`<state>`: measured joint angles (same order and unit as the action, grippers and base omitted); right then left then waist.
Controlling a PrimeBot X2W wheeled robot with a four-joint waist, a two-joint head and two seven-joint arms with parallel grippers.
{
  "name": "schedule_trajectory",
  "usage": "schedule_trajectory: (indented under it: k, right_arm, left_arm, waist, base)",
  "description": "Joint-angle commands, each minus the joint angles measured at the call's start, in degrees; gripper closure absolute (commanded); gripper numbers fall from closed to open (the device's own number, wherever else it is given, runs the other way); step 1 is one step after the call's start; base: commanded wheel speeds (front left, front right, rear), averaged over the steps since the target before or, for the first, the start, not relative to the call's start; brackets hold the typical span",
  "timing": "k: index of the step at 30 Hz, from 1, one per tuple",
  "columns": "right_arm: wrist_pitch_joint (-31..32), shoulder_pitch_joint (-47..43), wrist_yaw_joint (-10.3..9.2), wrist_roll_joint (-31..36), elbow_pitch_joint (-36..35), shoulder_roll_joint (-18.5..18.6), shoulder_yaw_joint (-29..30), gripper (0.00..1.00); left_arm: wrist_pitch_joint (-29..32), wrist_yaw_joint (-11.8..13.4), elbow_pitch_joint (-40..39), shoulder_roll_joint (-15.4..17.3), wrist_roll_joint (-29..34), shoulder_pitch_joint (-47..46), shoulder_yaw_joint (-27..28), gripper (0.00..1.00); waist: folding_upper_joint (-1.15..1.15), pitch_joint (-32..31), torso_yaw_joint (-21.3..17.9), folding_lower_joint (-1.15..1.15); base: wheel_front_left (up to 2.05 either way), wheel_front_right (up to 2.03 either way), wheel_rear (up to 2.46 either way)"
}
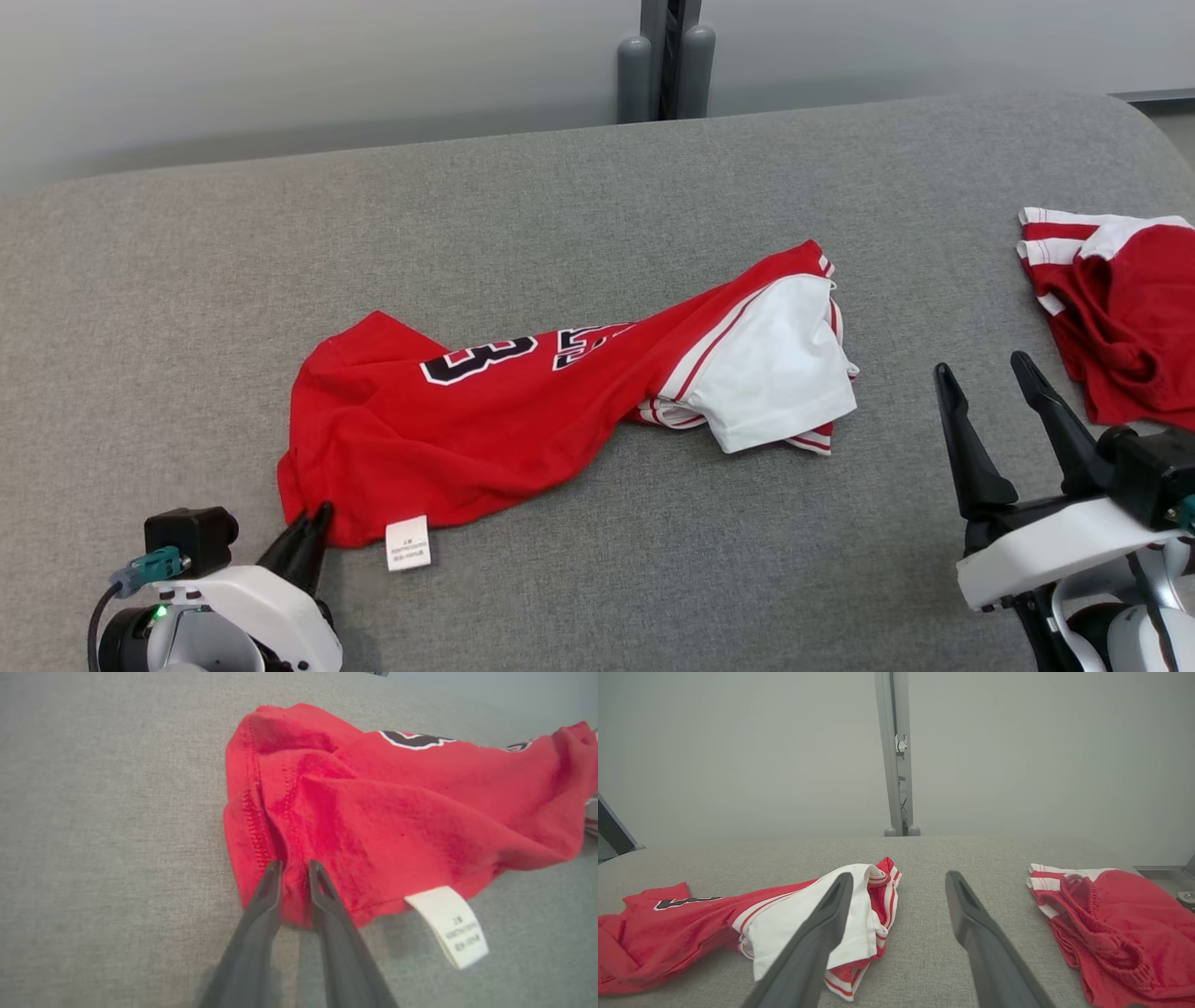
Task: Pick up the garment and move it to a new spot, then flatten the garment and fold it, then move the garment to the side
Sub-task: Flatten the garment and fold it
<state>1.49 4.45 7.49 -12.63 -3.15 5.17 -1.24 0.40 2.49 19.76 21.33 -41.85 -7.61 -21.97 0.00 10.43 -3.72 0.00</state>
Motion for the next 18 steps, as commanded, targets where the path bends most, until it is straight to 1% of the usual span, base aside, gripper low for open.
schedule_trajectory:
  k: [1, 5, 9, 13, 18]
  right_arm:
    - [-0.4, 0.8, 0.01, -0.2, 0.0, -0.1, 0.1, 0.0]
    - [-0.6, 1.0, 0.01, -0.6, 0.1, 0.0, 0.2, 0.0]
    - [1.0, 1.0, 0.01, -0.8, 0.4, 1.3, -0.4, 0.0]
    - [4.2, 1.0, 0.01, -2.6, 3.7, 3.4, -4.2, 0.0]
    - [3.3, 3.3, 0.01, -5.3, 9.9, 4.3, -7.9, 0.0]
  left_arm:
    - [-0.2, -0.3, 0.2, 0.4, 0.1, -1.2, 0.1, 1.0]
    - [-1.2, -0.5, 0.0, 0.7, 0.6, -1.9, 0.1, 1.0]
    - [-1.8, 0.0, -0.9, 1.0, 0.8, -1.8, 0.3, 1.0]
    - [-1.6, 0.4, -2.2, 1.2, 1.0, -1.9, 0.4, 1.0]
    - [-1.4, 0.8, -3.5, 1.5, 1.1, -2.7, 0.2, 1.0]
  waist:
    - [0.0, 0.1, 0.0, 0.0]
    - [0.0, 0.3, 0.2, 0.0]
    - [0.0, 0.4, 0.5, 0.0]
    - [0.0, 1.0, 1.0, 0.0]
    - [0.0, 2.2, 1.9, 0.0]
  base:
    - [0.0, 0.0, 0.0]
    - [0.0, 0.0, 0.0]
    - [0.0, 0.0, 0.0]
    - [0.0, 0.0, 0.0]
    - [0.0, 0.0, 0.0]
